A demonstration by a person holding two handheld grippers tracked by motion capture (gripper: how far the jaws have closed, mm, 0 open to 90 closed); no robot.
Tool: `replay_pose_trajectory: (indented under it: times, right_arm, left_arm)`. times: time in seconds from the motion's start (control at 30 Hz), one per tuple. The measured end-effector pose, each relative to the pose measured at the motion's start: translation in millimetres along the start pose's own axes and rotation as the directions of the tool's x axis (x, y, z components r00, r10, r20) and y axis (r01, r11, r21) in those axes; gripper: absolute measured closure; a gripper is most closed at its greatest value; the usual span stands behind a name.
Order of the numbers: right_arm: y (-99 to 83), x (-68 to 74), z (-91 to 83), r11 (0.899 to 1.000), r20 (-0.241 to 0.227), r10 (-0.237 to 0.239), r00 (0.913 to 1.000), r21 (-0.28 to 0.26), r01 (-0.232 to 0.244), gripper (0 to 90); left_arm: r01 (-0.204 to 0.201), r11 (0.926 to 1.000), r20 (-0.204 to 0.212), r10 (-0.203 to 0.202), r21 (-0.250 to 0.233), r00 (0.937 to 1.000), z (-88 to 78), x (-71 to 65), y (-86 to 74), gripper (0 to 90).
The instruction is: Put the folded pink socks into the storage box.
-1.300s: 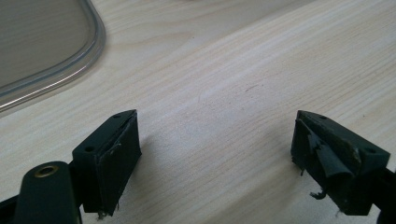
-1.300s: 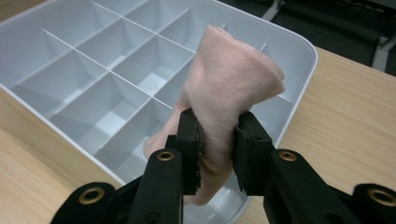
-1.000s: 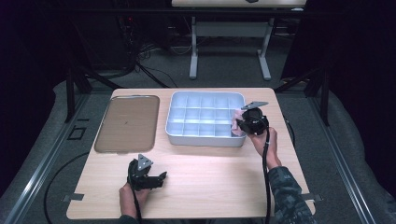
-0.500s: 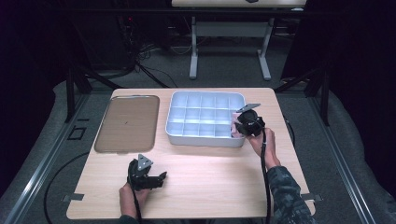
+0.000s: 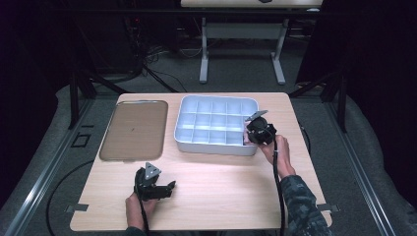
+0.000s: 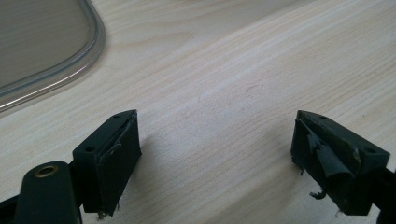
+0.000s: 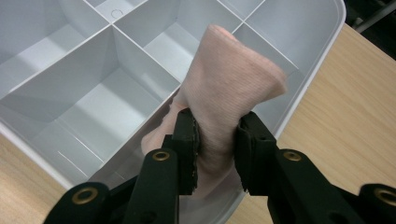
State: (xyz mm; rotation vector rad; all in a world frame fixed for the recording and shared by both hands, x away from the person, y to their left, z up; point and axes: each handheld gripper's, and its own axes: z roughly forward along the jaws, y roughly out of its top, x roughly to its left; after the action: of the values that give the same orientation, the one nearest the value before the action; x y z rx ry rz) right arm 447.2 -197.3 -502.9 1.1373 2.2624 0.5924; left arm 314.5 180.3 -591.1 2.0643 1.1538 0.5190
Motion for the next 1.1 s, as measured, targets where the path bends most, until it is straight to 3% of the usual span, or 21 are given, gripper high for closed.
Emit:
replay_pose_trajectory:
  times: [0.07,0.17,0.3,0.53,0.67,0.87,1.1]
  right_arm:
    - [0.5,1.0,0.1,1.0,0.006,-0.008,0.9999,0.019,0.008,69.4]
    - [0.5,-0.2,-1.3,1.0,-0.023,0.012,0.9997,0.026,-0.011,64.3]
    - [-1.7,-3.2,-11.0,0.998,-0.075,0.058,0.9955,-0.01,-0.059,57.4]
    - [-3.0,-7.0,-30.9,0.993,-0.078,0.087,0.9932,-0.07,-0.092,50.4]
    - [-3.2,-8.0,-25.3,0.994,-0.088,0.095,0.9915,-0.047,-0.1,53.2]
    - [-2.2,-7.6,-17.6,0.994,-0.071,0.103,0.9921,-0.035,-0.106,67.2]
    - [-4.2,-9.4,-16.2,0.993,-0.088,0.117,0.9893,-0.022,-0.119,70.7]
  left_arm:
    - [0.0,1.0,0.0,0.0,0.0,1.0,0.0,0.0,0.0,15.6]
    - [0.0,1.0,0.0,0.0,0.0,1.0,0.0,0.0,0.0,15.6]
    - [0.0,1.0,0.0,0.0,0.0,1.0,0.0,0.0,0.0,15.6]
    - [0.0,1.0,0.0,0.0,0.0,1.0,0.0,0.0,0.1,15.6]
    - [0.0,1.0,0.0,0.0,0.0,1.0,0.0,0.0,0.0,15.6]
    - [0.0,1.0,0.0,0.0,0.0,1.0,0.0,0.0,0.0,15.6]
    - [0.0,1.0,0.0,0.0,0.0,1.0,0.0,0.1,0.0,15.6]
